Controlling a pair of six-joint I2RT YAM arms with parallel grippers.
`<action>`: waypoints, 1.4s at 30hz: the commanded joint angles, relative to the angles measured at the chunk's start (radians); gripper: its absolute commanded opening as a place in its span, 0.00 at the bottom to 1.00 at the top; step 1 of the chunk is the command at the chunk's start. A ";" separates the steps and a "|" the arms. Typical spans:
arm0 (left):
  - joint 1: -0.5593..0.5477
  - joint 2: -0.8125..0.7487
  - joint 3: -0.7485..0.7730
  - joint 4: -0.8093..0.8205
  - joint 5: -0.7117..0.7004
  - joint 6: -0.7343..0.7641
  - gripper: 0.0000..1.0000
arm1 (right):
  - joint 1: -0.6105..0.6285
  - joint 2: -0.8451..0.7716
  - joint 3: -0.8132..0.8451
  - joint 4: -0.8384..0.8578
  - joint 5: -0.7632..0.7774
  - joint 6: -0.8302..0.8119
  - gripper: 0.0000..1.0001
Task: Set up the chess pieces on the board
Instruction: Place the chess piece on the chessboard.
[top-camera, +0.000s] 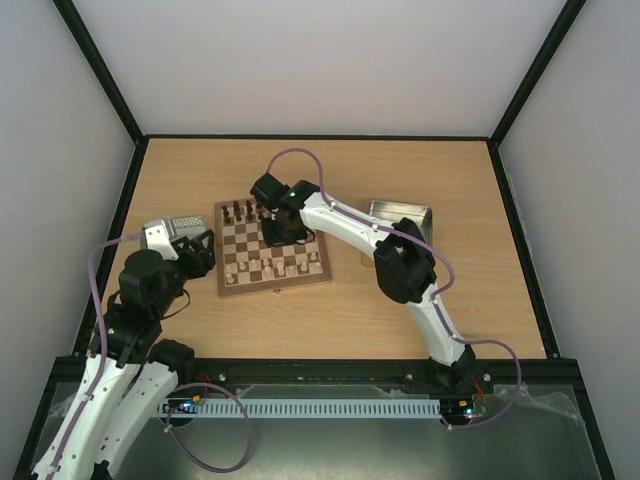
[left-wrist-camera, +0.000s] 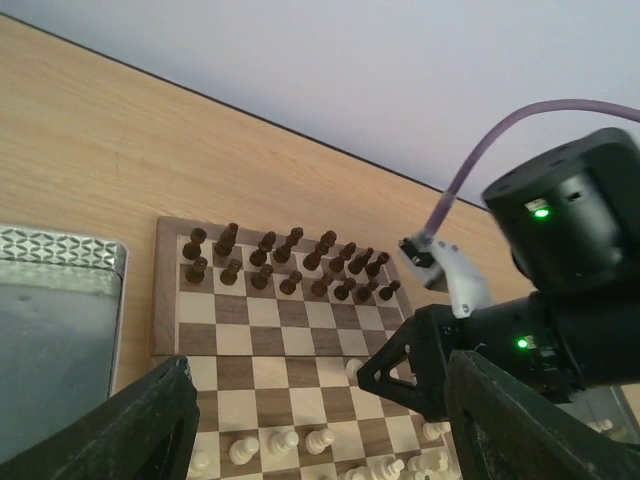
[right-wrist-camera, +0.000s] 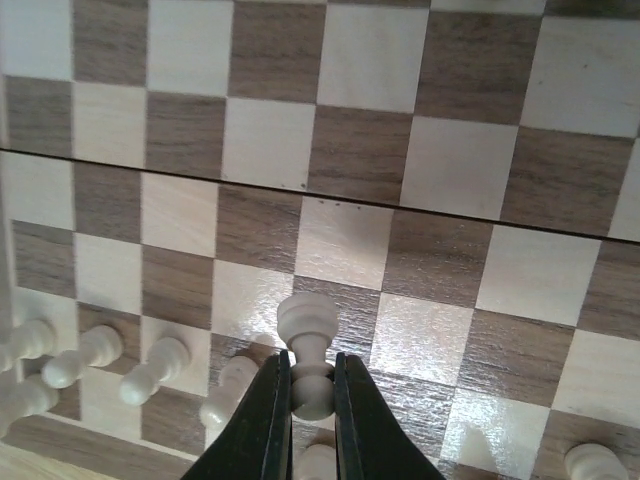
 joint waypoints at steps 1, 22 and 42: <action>0.005 -0.027 0.008 0.002 0.002 0.072 0.70 | -0.003 0.061 0.107 -0.187 0.008 -0.041 0.06; 0.005 -0.068 0.000 0.009 -0.017 0.068 0.70 | 0.001 0.125 0.153 -0.259 -0.042 -0.080 0.21; 0.005 -0.057 -0.002 0.010 -0.014 0.062 0.70 | 0.006 0.127 0.153 -0.222 -0.073 -0.083 0.04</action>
